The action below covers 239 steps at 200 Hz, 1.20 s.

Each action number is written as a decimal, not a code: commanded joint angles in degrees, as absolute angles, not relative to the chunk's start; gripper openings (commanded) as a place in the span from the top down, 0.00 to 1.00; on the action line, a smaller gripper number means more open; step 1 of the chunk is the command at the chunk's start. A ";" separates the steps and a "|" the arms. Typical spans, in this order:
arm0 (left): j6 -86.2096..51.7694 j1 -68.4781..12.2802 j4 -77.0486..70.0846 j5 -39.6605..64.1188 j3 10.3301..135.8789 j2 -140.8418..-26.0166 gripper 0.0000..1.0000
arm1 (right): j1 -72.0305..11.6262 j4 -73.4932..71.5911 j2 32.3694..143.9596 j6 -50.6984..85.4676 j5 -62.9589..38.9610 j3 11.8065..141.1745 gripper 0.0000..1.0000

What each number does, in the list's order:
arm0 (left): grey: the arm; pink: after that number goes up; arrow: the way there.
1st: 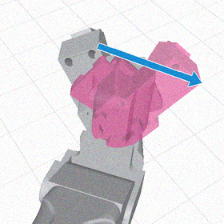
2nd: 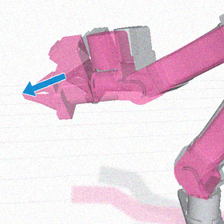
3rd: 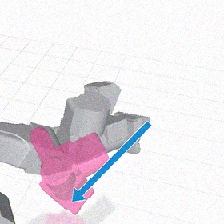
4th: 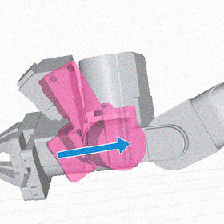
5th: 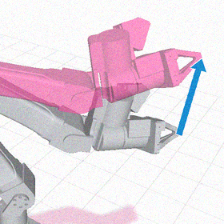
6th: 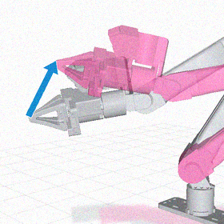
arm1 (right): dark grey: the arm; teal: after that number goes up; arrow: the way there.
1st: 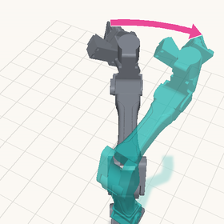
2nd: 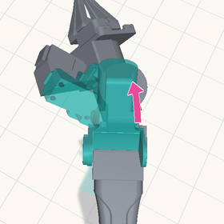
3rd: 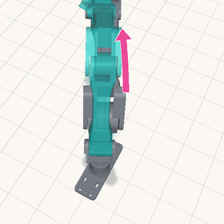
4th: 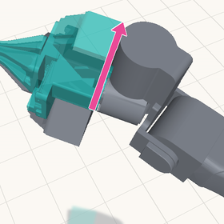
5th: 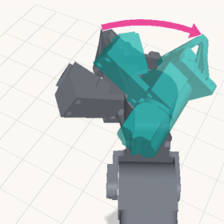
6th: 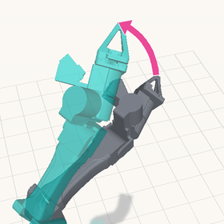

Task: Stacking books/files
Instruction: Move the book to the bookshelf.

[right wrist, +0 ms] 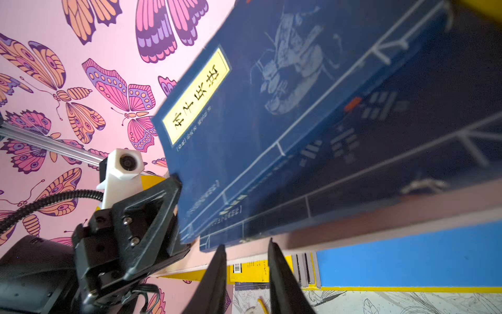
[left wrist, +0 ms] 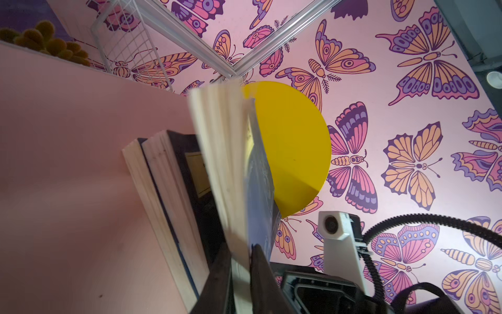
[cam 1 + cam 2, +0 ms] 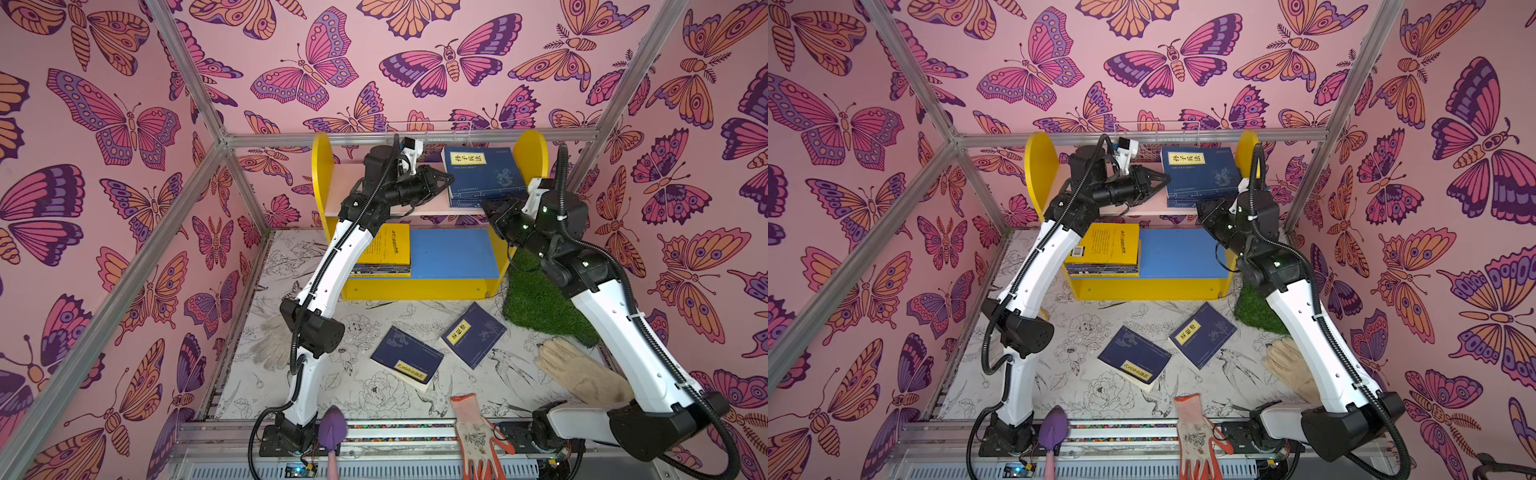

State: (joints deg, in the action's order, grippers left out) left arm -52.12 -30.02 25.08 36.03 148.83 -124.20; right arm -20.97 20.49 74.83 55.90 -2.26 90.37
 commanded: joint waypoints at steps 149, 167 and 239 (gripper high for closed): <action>-66.94 -26.27 12.53 51.92 145.82 -127.40 1.00 | -20.52 26.54 64.12 41.84 11.28 90.95 0.70; -68.37 -26.28 11.00 52.99 144.70 -127.70 1.00 | -20.48 26.78 64.12 41.75 11.63 90.88 0.70; -68.38 -27.38 10.98 53.18 143.02 -128.38 1.00 | -20.50 26.41 64.23 43.06 11.56 90.00 0.70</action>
State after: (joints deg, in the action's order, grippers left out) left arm -67.90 -26.46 10.07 51.66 144.86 -125.64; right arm -20.97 26.46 64.47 43.09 10.76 90.39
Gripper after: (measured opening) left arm 0.080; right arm 0.300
